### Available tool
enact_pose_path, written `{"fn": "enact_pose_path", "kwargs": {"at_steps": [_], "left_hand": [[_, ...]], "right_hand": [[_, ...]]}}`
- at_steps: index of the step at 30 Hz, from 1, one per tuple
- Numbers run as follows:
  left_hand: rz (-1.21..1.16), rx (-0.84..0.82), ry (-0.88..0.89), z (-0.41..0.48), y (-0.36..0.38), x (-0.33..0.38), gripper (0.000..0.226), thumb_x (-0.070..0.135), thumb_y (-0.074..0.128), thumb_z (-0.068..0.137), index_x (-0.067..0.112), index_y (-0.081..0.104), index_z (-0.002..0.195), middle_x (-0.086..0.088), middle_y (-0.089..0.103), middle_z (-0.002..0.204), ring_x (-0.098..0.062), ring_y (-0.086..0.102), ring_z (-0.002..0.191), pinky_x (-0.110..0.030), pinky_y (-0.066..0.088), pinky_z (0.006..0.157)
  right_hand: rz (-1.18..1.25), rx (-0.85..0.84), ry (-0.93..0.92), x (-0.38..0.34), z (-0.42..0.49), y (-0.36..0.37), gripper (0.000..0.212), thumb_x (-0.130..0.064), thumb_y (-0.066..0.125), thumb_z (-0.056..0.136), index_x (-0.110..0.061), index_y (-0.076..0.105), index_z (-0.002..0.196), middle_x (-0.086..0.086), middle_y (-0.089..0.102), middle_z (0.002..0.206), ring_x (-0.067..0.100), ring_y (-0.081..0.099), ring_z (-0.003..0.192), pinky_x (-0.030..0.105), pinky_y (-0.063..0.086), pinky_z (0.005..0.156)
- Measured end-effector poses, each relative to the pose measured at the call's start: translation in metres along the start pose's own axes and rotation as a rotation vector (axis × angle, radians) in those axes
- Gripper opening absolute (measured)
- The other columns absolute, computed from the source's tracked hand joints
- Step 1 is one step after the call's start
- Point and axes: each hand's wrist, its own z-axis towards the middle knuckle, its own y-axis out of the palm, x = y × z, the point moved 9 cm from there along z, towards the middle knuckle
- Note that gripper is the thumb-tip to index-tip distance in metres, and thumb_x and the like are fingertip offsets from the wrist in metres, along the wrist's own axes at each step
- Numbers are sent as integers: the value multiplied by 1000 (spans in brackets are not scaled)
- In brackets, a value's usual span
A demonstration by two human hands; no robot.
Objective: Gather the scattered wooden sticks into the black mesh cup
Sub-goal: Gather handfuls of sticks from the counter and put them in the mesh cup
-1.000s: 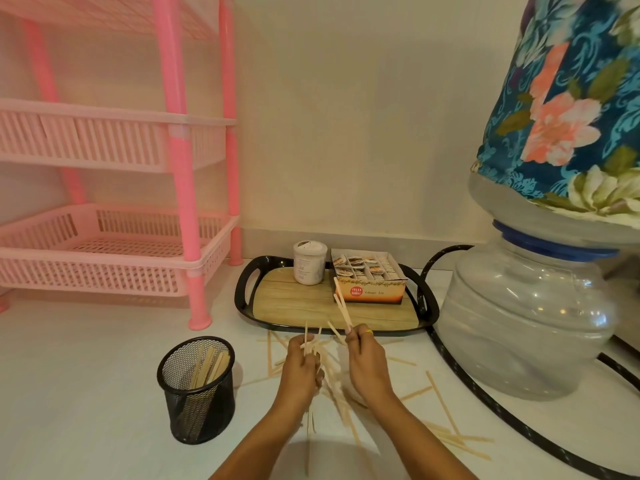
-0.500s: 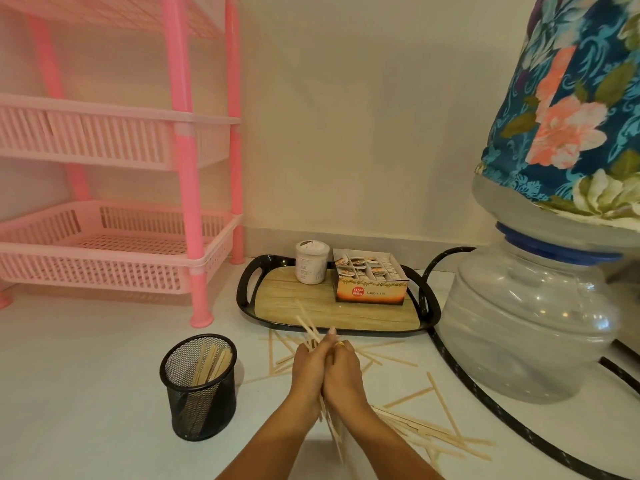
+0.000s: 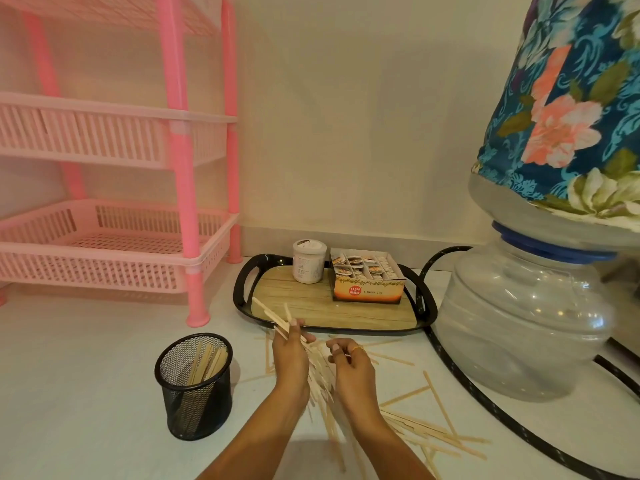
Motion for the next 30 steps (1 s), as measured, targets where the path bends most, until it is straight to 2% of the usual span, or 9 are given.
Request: {"fn": "enact_pose_path", "kwargs": {"at_steps": [4, 6, 8, 10, 13, 17, 20, 25, 30], "left_hand": [[-213, -85, 64, -3, 16, 20, 19, 19, 39, 98, 17, 53, 86, -1, 39, 56, -3, 41, 36, -18, 41, 40], [-215, -123, 117, -7, 22, 29, 16, 18, 42, 97, 17, 52, 84, 2, 38, 54, -1, 36, 35, -15, 35, 36], [-193, -163, 157, -12, 27, 33, 15, 17, 46, 95, 16, 50, 81, 5, 37, 50, -1, 33, 35, -14, 30, 35], [-145, -208, 180, -18, 32, 35, 14, 18, 51, 93, 17, 52, 79, 8, 37, 46, -1, 31, 36, -14, 27, 35], [-70, -237, 196, -24, 34, 35, 12, 21, 58, 89, 20, 55, 77, 10, 40, 45, -3, 34, 39, -16, 31, 38], [-4, -280, 220, -28, 38, 38, 15, 23, 62, 86, 19, 55, 74, 9, 43, 45, -5, 38, 41, -18, 35, 42], [52, -298, 221, -30, 41, 39, 8, 21, 64, 85, 19, 58, 79, 10, 45, 44, -5, 41, 43, -18, 39, 45], [115, -311, 153, -31, 43, 32, 24, 23, 62, 86, 11, 59, 65, 6, 47, 39, -10, 48, 45, -20, 45, 52], [124, -285, 120, -31, 37, 28, 27, 25, 57, 89, 11, 61, 67, 1, 48, 47, -12, 49, 48, -25, 43, 56]], "right_hand": [[216, -43, 243, 26, -10, 9, 23, -16, 39, 98, -8, 60, 100, 15, 62, 103, 24, 58, 94, 39, 45, 92], [413, -65, 406, 38, -17, 18, 30, -21, 36, 100, -2, 59, 103, 16, 63, 99, 26, 59, 93, 38, 47, 88], [676, -81, 582, 42, -25, 27, 38, -27, 35, 100, 2, 58, 98, 17, 63, 89, 26, 60, 82, 34, 49, 76], [845, -107, 669, 34, -29, 32, 42, -31, 34, 100, 4, 57, 94, 20, 63, 88, 28, 60, 79, 38, 49, 78], [907, -157, 695, 21, -32, 35, 44, -33, 30, 101, 1, 57, 93, 19, 63, 91, 28, 60, 83, 41, 43, 94], [1029, -176, 740, 13, -35, 41, 44, -31, 29, 101, 2, 56, 94, 18, 61, 90, 27, 57, 84, 39, 37, 103], [1073, -156, 720, 9, -34, 40, 43, -27, 29, 101, 2, 58, 87, 18, 62, 87, 26, 58, 82, 38, 41, 96], [1068, -134, 650, 5, -31, 37, 39, -20, 29, 100, -4, 58, 79, 12, 67, 63, 22, 58, 77, 31, 46, 68], [977, -167, 658, 4, -34, 34, 39, -29, 31, 100, -6, 63, 93, 13, 66, 89, 25, 60, 91, 38, 46, 79]]}}
